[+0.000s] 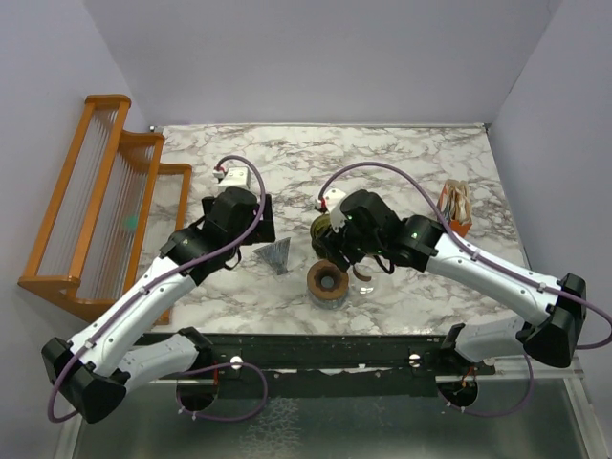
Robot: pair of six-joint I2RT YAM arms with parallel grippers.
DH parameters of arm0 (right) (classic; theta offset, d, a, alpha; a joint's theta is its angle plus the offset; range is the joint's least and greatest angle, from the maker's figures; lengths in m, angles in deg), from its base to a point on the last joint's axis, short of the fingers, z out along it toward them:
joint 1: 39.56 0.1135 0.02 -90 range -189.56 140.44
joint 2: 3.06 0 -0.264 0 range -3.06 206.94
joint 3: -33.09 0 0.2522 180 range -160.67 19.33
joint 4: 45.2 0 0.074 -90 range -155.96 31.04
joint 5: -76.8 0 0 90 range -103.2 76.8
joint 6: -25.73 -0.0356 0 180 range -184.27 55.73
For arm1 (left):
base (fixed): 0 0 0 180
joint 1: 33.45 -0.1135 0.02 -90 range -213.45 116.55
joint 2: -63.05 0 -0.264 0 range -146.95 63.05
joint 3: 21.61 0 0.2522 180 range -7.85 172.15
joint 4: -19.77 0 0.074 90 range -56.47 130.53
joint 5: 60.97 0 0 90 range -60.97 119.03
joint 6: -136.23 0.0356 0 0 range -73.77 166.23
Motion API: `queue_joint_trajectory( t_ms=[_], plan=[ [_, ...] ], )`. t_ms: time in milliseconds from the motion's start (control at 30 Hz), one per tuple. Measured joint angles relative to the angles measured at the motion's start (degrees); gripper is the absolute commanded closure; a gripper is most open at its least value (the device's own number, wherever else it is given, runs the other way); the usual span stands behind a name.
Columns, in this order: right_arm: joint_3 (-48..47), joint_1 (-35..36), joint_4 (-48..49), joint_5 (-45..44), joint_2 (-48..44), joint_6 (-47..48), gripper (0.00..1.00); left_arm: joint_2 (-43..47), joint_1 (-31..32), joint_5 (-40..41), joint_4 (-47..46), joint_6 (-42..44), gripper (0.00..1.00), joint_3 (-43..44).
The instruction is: Place the coffee filter in the dripper
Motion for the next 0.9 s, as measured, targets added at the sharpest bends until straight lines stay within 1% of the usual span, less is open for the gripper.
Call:
queue_joint_trajectory(
  t_ms=[167, 333, 600, 700, 900],
  plan=[
    [0.00, 0.02, 1.11, -4.22, -2.10, -2.05, 0.34, -2.03, -9.49, -8.87, -0.68, -1.46, 0.01, -0.90],
    [0.00, 0.02, 1.27, -8.66, -2.29, -4.46, 0.33, -5.01, -16.31, -17.88, -1.25, -4.83, 0.01, -2.43],
    [0.00, 0.02, 1.49, -12.48, -2.29, -6.27, 0.33, -10.71, -29.16, -32.63, -1.60, -9.97, 0.01, -8.31],
    [0.00, 0.02, 1.49, -13.68, -2.29, -6.69, 0.33, -12.94, -32.15, -37.53, -1.90, -11.17, 0.01, -9.18],
    [0.02, 0.02, 1.49, -15.39, -2.29, -7.45, 0.33, -18.10, -34.32, -45.16, -3.32, -12.63, 0.01, -9.25]
  ],
)
